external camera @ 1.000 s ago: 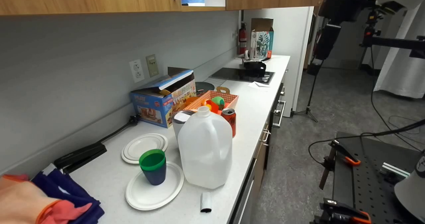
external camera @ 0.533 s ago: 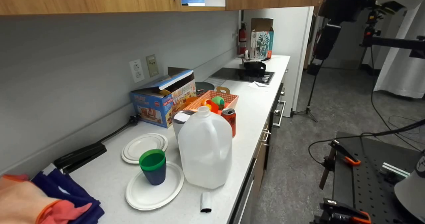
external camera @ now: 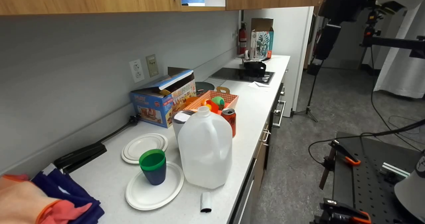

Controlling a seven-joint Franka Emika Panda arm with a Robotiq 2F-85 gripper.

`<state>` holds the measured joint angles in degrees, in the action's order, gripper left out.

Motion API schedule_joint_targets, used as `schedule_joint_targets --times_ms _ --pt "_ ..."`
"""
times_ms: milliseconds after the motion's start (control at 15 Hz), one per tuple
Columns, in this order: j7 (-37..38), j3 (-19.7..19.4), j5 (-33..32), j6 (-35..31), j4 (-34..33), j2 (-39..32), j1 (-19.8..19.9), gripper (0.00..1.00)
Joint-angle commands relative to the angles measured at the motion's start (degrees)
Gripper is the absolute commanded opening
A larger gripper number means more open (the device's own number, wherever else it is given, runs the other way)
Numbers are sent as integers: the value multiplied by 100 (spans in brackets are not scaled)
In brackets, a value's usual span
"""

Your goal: Close the overhead cabinet door

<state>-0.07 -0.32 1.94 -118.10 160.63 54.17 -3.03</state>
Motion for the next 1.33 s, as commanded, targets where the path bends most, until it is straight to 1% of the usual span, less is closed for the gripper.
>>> schedule_joint_targets --times_ms 0,200,267,467,600,800,1000,1067,1133,1267 --pt "-26 27 28 19 -15 -3 34 100" --pt "-26 27 28 19 -15 -3 34 100" --pt "110 60 51 -105 -26 71 92 100" --pt "425 135 -17 162 -146 349 279 100" --pt "641 173 -197 257 -213 464 530 100" --pt "806 75 -531 374 -281 633 973 100" --pt "947 -2 -932 353 -323 772 1484 100" --pt "816 1 -743 226 -332 479 1199 100" --pt "838 -20 -830 229 -339 530 1339 100" --pt "849 -32 -868 237 -341 589 1450 100"
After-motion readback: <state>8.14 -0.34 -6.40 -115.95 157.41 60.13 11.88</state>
